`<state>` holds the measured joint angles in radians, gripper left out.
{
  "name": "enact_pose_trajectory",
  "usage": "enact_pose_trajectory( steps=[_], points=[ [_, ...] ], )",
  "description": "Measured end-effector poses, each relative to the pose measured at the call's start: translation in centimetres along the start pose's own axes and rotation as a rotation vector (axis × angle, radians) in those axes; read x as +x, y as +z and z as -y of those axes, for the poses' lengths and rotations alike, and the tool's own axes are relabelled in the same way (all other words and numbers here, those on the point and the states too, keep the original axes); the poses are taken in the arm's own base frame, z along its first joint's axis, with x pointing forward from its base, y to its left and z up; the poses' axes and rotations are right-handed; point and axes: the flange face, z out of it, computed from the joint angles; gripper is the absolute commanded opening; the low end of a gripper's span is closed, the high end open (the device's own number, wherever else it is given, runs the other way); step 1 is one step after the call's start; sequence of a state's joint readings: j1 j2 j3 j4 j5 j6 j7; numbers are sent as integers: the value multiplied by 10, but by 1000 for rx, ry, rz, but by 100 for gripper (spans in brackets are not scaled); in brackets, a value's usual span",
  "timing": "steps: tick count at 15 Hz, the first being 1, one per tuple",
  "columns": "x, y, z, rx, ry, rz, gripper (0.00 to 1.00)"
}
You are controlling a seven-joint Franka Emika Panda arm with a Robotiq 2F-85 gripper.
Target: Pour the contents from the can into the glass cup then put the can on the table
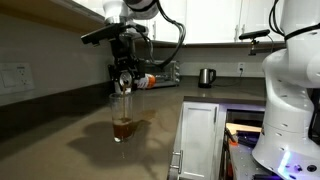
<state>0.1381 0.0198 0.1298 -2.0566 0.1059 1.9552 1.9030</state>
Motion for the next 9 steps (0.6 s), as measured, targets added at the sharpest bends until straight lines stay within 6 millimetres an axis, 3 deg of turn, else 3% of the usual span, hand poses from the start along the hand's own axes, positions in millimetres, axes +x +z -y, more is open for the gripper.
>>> enact_pose_trajectory(
  steps=[4, 5, 9],
  points=[
    [0, 0, 0, 0, 0, 0, 50],
    [0, 0, 0, 0, 0, 0, 25],
    [-1, 2, 0, -3, -1, -1, 25]
  ],
)
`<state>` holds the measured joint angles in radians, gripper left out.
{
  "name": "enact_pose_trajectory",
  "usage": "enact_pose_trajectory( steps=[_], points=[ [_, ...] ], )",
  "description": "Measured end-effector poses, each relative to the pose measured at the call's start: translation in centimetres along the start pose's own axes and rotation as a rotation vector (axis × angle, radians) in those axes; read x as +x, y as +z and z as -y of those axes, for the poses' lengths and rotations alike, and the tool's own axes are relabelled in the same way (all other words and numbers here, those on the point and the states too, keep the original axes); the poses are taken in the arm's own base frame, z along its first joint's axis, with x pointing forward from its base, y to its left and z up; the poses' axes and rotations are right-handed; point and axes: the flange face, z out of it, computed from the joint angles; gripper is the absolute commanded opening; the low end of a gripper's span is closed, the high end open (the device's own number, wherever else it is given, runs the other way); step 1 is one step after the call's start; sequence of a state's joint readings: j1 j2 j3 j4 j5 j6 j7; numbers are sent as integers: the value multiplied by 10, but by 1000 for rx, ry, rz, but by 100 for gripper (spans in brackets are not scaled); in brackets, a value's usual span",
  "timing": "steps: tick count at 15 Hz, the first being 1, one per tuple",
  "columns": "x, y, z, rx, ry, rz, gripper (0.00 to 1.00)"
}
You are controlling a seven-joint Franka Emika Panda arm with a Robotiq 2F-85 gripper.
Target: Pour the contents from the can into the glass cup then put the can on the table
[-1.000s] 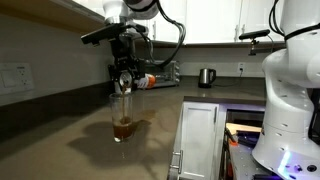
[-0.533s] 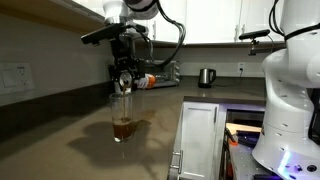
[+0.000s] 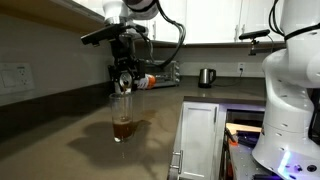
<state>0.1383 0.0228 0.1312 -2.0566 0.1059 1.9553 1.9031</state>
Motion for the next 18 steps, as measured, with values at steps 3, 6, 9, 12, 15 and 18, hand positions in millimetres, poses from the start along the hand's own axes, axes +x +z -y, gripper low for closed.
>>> enact_pose_trajectory(
  steps=[3, 6, 9, 12, 15, 18],
  points=[
    [-4, 1, -1, 0, -3, -5, 25],
    [-11, 2, -5, 10, 10, -36, 25],
    [-20, 3, -9, 22, 26, -70, 25],
    [-27, 4, -13, 30, 43, -96, 50],
    [-29, 3, -15, 28, 46, -103, 50],
    [-29, 3, -15, 28, 46, -103, 50]
  ],
)
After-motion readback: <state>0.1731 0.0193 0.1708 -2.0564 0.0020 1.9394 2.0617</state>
